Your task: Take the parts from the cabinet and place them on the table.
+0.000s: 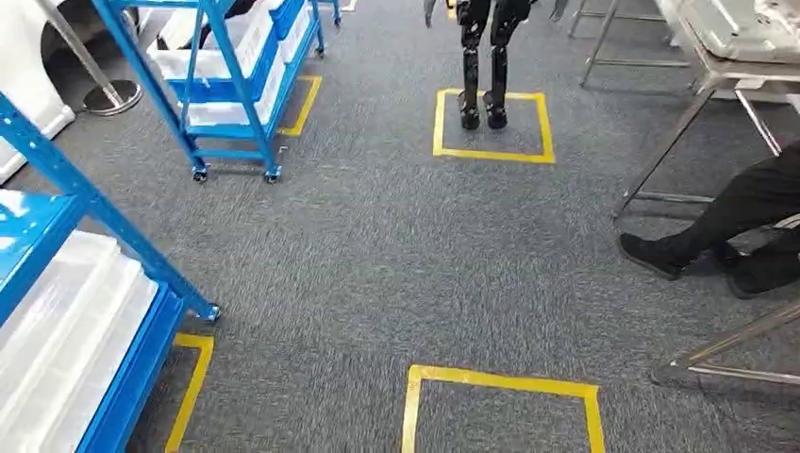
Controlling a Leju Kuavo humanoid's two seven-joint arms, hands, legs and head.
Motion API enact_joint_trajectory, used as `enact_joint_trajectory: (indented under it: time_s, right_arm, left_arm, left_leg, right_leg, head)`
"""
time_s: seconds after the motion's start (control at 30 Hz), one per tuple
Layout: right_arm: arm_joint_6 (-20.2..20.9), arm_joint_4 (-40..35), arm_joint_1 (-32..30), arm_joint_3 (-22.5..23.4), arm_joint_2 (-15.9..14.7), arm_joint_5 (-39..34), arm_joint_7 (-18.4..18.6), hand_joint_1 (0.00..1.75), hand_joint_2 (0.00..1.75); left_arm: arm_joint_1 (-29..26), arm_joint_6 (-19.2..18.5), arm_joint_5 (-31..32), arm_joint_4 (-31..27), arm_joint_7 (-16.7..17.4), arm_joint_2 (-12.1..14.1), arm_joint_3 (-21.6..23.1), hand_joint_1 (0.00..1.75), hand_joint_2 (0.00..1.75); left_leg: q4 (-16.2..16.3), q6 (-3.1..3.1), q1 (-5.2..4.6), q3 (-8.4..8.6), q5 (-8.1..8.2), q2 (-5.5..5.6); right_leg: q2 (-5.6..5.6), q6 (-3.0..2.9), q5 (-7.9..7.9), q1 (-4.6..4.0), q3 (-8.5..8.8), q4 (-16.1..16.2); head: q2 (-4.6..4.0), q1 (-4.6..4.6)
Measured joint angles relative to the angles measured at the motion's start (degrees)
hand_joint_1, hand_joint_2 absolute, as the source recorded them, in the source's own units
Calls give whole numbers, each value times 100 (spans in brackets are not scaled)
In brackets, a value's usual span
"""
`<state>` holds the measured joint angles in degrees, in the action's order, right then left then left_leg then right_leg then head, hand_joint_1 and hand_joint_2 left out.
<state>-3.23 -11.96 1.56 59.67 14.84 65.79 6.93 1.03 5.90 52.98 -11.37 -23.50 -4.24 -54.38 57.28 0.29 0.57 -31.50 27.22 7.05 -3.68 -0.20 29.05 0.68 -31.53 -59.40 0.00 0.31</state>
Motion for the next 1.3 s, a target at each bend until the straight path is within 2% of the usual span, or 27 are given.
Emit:
enact_joint_trajectory:
  time_s: [0.07,0.13,0.17,0.23,0.27,0.33,0.37,0.4,0.43,0.53,0.57,0.63,0.67,0.73,0.77,0.8,0.87,0.9,0.93,1.0,1.07,1.1,1.13,1.17,1.23,1.27,1.3]
  right_arm:
    - [2,0,14,0,-4,0,0,0,0]
    - [0,0,-9,9,-22,-5,2,0,0]
    - [0,0,-25,18,-28,-7,2,0,0]
    - [0,0,-37,33,-35,-7,2,0,0]
    - [0,0,-35,37,-41,-9,2,0,0]
    - [-6,0,-29,46,-50,-33,2,0,0]
    - [-7,0,-26,59,-55,-46,4,0,0]
    - [-7,0,-28,72,-59,-59,2,0,0]
    - [-7,0,-30,85,-63,-66,2,0,0]
    - [-9,0,19,116,-72,-83,2,0,0]
    - [-9,0,32,125,-72,-85,2,0,0]
    - [-9,0,12,144,-85,-92,13,0,0]
    - [-9,0,-2,146,-87,-92,13,0,0]
    - [-9,0,-8,153,-94,-94,26,0,0]
    - [-9,0,-8,157,-96,-92,28,0,0]
    - [-7,0,-9,162,-96,-92,28,0,0]
    - [-7,0,-12,166,-98,-94,31,0,0]
    - [-7,0,-23,170,-111,-94,31,0,0]
    - [-7,2,-32,175,-127,-94,31,0,0]
    - [-7,2,-6,175,-127,-94,31,0,0]
    - [-7,2,7,175,-129,-94,31,0,0]
    - [-7,7,5,177,-122,-94,31,0,0]
    - [-9,7,-7,179,-125,-94,37,0,0]
    - [-7,7,-25,179,-125,-94,37,0,0]
    - [-7,9,-38,181,-127,-94,37,0,0]
    - [-4,9,-36,184,-127,-94,37,0,0]
    - [-2,9,-34,184,-129,-94,37,0,0]
  left_arm:
    - [-20,0,20,0,2,-9,0,0,0]
    - [-3,2,37,0,4,-20,0,0,0]
    - [26,2,42,0,4,-20,0,0,0]
    - [30,2,46,2,4,-22,0,0,0]
    - [15,0,50,2,9,-28,0,0,0]
    - [-5,0,87,0,15,-29,0,0,0]
    - [1,4,126,0,15,-29,0,0,0]
    - [19,13,151,0,15,-31,0,0,0]
    - [35,22,182,0,15,-33,0,0,0]
    - [-4,44,203,2,15,-42,0,0,0]
    - [4,46,208,0,15,-42,0,0,0]
    - [14,55,243,2,13,-66,0,0,0]
    - [37,61,247,2,11,-66,0,0,0]
    - [44,63,254,2,9,-70,0,0,0]
    - [38,63,254,2,11,-70,0,0,0]
    - [31,66,254,2,11,-70,0,0,0]
    - [34,63,254,2,11,-81,0,0,0]
    - [34,63,254,2,11,-99,0,0,0]
    - [37,66,254,2,11,-107,0,0,0]
    - [44,74,254,2,9,-107,0,0,0]
    - [16,76,254,2,7,-109,0,0,0]
    - [14,79,254,2,7,-114,2,0,0]
    - [15,76,256,2,7,-123,2,0,0]
    - [42,79,254,2,7,-120,2,0,0]
    - [62,79,256,2,15,-116,2,0,0]
    - [54,76,260,2,22,-116,2,0,0]
    - [33,76,262,2,37,-116,2,0,0]
  left_leg:
    - [7,-76,17,-22,11,81]
    - [473,-104,3,-238,337,-438]
    - [956,-132,12,-479,594,-572]
    - [1727,-167,22,-844,883,-661]
    - [1778,-175,32,-869,828,-676]
    - [1137,-174,42,-525,405,-717]
    - [484,-154,41,-173,121,-839]
    - [40,-125,24,50,80,-1105]
    - [19,-79,-21,59,86,-1109]
    - [9,14,-57,27,72,-932]
    - [-65,68,-15,69,32,-860]
    - [-108,147,5,105,-24,-768]
    - [-107,170,4,90,-32,-714]
    - [-102,173,-7,77,-33,-567]
    - [-94,172,-7,81,-32,-494]
    - [-86,169,-7,87,-30,-414]
    - [-56,146,-1,103,-11,-231]
    - [-34,122,4,98,5,-159]
    - [-6,89,-13,51,20,-117]
    - [12,10,9,-2,7,8]
    - [-25,-82,22,-37,-22,160]
    - [41,-84,38,-37,27,23]
    - [236,-106,9,-128,172,-322]
    - [601,-129,9,-320,395,-508]
    - [1532,-179,23,-780,803,-642]
    - [1751,-193,29,-888,834,-663]
    - [1693,-202,37,-856,729,-675]
  right_leg:
    - [154,-91,-50,45,41,105]
    - [298,-168,-63,22,64,144]
    - [397,-182,-55,0,53,140]
    - [572,-201,-38,-28,49,136]
    - [641,-202,-33,-35,52,133]
    - [768,-182,-7,-39,68,117]
    - [843,-161,14,-39,87,104]
    - [905,-135,37,-49,107,92]
    - [953,-92,63,-81,110,77]
    - [1070,-7,52,-49,166,121]
    - [1094,42,80,-60,192,115]
    - [563,84,370,-10,37,-270]
    - [443,85,608,-7,-172,-696]
    - [380,102,936,-3,-630,-1582]
    - [377,103,886,1,-707,-1688]
    - [373,101,704,7,-661,-1537]
    - [304,71,117,16,-255,-603]
    - [56,51,-99,28,-44,-105]
    - [-274,38,0,49,-18,-18]
    - [-122,27,-38,12,-34,8]
    - [18,-48,-54,29,0,55]
    - [133,-100,-86,55,33,119]
    - [187,-134,-90,48,53,157]
    - [284,-161,-88,35,53,160]
    - [494,-185,-65,11,52,157]
    - [577,-189,-56,7,53,156]
    - [650,-183,-48,5,63,155]
  head:
    - [0,2]
    - [0,-7]
    - [0,-7]
    - [0,-4]
    - [0,-4]
    - [0,-4]
    - [0,-4]
    - [0,-4]
    - [0,0]
    - [0,-4]
    - [0,2]
    - [0,2]
    - [0,2]
    - [0,0]
    - [0,0]
    - [0,0]
    - [0,2]
    - [0,2]
    - [0,2]
    - [0,0]
    - [0,0]
    - [0,0]
    - [0,-15]
    - [0,-24]
    - [0,-26]
    - [0,-28]
    - [0,-28]
